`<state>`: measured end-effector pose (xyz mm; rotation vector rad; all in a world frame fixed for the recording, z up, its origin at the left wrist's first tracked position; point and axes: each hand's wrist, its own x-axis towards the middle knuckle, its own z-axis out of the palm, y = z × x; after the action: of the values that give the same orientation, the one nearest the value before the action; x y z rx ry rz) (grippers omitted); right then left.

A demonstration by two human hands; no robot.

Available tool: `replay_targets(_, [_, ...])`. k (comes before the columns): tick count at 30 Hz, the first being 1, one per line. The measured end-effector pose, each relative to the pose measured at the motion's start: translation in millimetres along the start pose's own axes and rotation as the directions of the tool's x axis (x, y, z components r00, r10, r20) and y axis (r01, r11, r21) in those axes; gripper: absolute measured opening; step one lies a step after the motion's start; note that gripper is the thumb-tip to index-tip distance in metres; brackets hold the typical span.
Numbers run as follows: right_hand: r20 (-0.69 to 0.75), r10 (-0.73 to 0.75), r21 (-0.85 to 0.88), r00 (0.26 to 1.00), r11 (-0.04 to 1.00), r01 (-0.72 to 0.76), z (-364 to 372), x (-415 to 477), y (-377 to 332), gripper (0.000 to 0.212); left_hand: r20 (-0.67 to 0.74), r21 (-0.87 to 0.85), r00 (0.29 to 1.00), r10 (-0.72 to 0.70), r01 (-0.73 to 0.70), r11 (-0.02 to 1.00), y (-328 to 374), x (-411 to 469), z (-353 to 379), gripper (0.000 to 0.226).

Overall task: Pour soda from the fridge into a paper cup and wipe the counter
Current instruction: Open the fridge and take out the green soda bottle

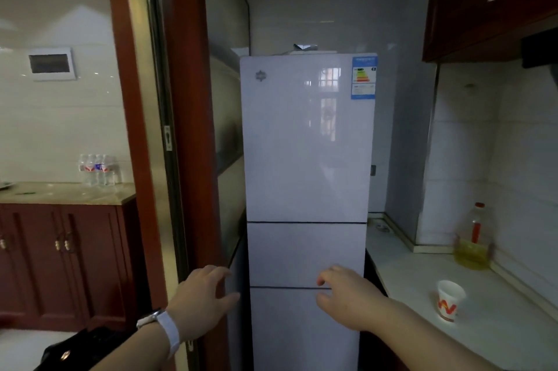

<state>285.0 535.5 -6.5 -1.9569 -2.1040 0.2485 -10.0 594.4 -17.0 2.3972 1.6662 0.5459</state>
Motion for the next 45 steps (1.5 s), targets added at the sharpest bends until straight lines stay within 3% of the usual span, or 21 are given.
replay_targets(4, [-0.032,-0.009,-0.003,0.999,1.000,0.009,-30.6,53.3,44.6,0.043,-0.028,0.017,1.000,-0.010,0.010,1.000,24.7,73.7,6.8,0.056])
replay_targets(7, [-0.075,0.004,0.011,0.997,1.000,-0.004,-41.3,88.5,77.5,0.039,-0.017,-0.067,1.000,-0.026,0.024,0.997,39.3,114.9,24.3,0.053])
replay_targets(10, [0.002,0.013,-0.014,1.000,1.000,-0.013,-36.0,113.9,98.0,0.041,0.050,-0.092,0.998,-0.042,0.047,0.995,43.2,142.3,40.9,0.053])
replay_targets(25, [-0.025,-0.012,0.032,1.000,0.999,0.013,-20.6,261.4,114.6,0.041,-0.054,-0.389,0.975,-0.215,0.178,0.904,4.6,324.4,58.0,0.034])
replay_targets(30, [-0.072,0.016,0.019,0.997,1.000,-0.014,-22.7,328.6,105.2,0.037,-0.038,-0.610,0.958,-0.284,0.203,0.766,-17.6,397.4,66.3,0.025])
replay_targets(35, [-0.168,0.001,-0.035,0.986,0.999,-0.007,-31.2,383.1,81.7,0.040,-0.130,-0.769,0.920,-0.369,0.142,0.623,-29.7,453.3,55.2,0.057])
replay_targets(39, [-0.224,-0.047,-0.079,0.973,0.996,0.030,-36.4,411.5,66.9,0.044,-0.216,-0.849,0.891,-0.400,0.032,0.528,-25.1,476.5,47.7,0.061])
replay_targets(45, [-0.335,-0.148,-0.212,0.930,0.974,0.078,-55.4,457.0,52.0,0.057,-0.204,-0.920,0.873,-0.442,-0.017,0.391,-25.2,517.1,41.5,0.085])
